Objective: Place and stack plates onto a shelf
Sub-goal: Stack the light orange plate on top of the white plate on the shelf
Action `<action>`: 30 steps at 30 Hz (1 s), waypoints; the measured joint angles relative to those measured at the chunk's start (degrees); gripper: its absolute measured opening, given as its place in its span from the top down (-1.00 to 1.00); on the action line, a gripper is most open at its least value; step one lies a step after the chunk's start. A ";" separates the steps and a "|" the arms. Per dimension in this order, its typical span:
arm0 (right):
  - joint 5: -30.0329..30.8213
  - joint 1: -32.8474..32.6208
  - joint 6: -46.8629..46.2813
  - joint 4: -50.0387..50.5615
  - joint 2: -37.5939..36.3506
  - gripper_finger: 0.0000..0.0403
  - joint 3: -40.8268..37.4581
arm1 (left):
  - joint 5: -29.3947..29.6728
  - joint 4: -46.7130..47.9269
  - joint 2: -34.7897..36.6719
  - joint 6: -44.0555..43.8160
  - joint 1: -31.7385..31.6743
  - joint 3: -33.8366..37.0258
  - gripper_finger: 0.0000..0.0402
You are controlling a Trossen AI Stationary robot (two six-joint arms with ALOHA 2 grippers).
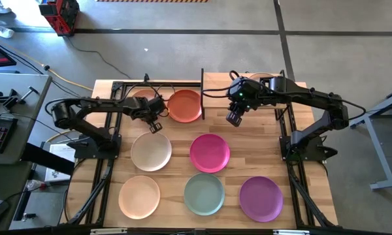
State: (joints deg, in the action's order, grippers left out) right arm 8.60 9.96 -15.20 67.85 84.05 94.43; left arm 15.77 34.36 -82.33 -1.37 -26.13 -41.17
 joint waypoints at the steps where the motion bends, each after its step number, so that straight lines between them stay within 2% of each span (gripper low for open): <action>1: 0.01 0.00 -0.24 -0.03 0.00 0.67 0.00 | 0.27 0.17 0.78 0.04 0.82 -0.02 0.99; 7: -0.23 -0.02 -3.28 -0.90 0.00 0.67 0.00 | 3.11 5.40 5.90 0.57 6.08 -0.02 0.99; 18: -1.55 -0.27 -2.82 -1.80 0.00 0.66 0.00 | 6.29 12.59 12.97 5.04 18.24 -0.02 0.99; 24: -1.55 -0.79 -3.27 -4.49 0.00 0.48 0.00 | 9.67 12.64 13.75 11.28 24.61 -0.42 0.99; 30: 0.12 -0.74 -9.20 -8.55 0.00 0.34 -0.02 | 15.58 12.40 13.75 17.94 29.92 -4.00 0.99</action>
State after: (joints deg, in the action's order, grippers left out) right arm 8.72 9.21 -24.40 59.31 84.05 94.41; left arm 31.35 46.76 -68.58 16.57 3.79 -45.17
